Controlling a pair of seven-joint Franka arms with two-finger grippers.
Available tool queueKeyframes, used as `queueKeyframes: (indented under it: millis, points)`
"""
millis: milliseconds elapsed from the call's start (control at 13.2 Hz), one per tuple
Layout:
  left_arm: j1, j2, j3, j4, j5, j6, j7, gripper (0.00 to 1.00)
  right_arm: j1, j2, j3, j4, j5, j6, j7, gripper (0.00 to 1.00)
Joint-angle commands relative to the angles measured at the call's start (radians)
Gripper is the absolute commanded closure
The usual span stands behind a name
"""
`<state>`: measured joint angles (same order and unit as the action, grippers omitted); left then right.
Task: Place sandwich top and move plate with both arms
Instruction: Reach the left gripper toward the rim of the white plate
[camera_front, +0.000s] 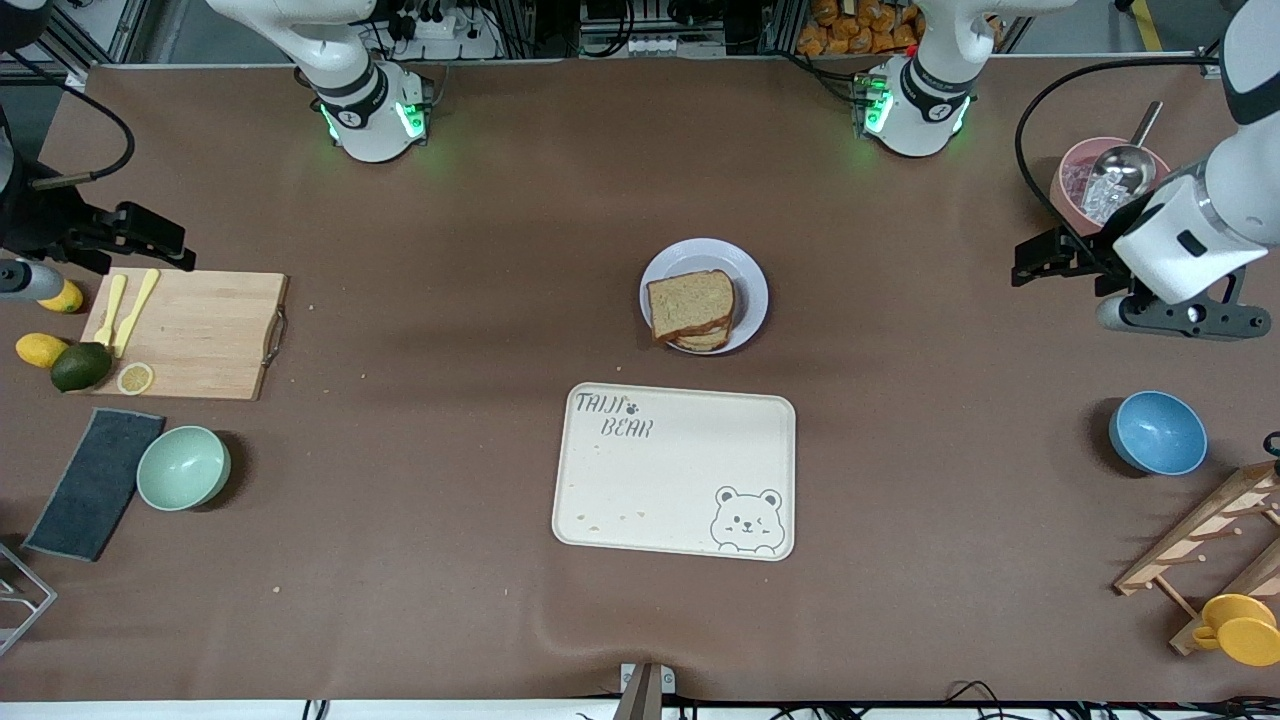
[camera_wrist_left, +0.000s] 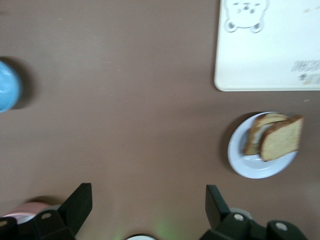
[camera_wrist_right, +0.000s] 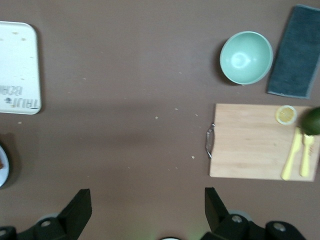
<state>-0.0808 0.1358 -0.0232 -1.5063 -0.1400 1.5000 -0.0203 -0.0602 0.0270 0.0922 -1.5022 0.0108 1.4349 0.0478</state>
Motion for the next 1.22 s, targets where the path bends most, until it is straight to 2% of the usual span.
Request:
queueKeyframes:
  millis: [0,152,304,456,684,836,1140]
  points:
    - [0.044,0.074,-0.001,0.009,-0.069,0.032,0.002,0.0,-0.021,-0.007,0.032,0.036,-0.035,-0.025,0.035,0.0]
    - [0.056,0.119,-0.001,0.0,-0.137,0.045,0.011,0.0,-0.014,-0.013,0.034,0.056,-0.028,-0.028,0.035,0.0]
    - [0.078,0.137,-0.001,-0.043,-0.182,0.043,0.153,0.0,0.002,-0.013,0.032,0.059,-0.028,-0.047,0.037,0.0]
    - [0.098,0.145,-0.001,-0.092,-0.237,0.046,0.212,0.0,0.0,-0.013,0.052,0.132,-0.037,-0.064,0.041,0.0]
    - [0.093,0.177,-0.006,-0.155,-0.347,0.098,0.243,0.0,-0.006,-0.019,0.069,0.134,-0.019,-0.096,0.061,0.0]
    - [0.084,0.18,-0.018,-0.216,-0.381,0.149,0.282,0.0,0.023,-0.024,0.078,0.12,-0.02,-0.116,0.124,0.0]
    - [0.085,0.177,-0.041,-0.334,-0.463,0.222,0.385,0.0,0.03,-0.015,0.075,0.117,-0.032,-0.142,0.121,0.0]
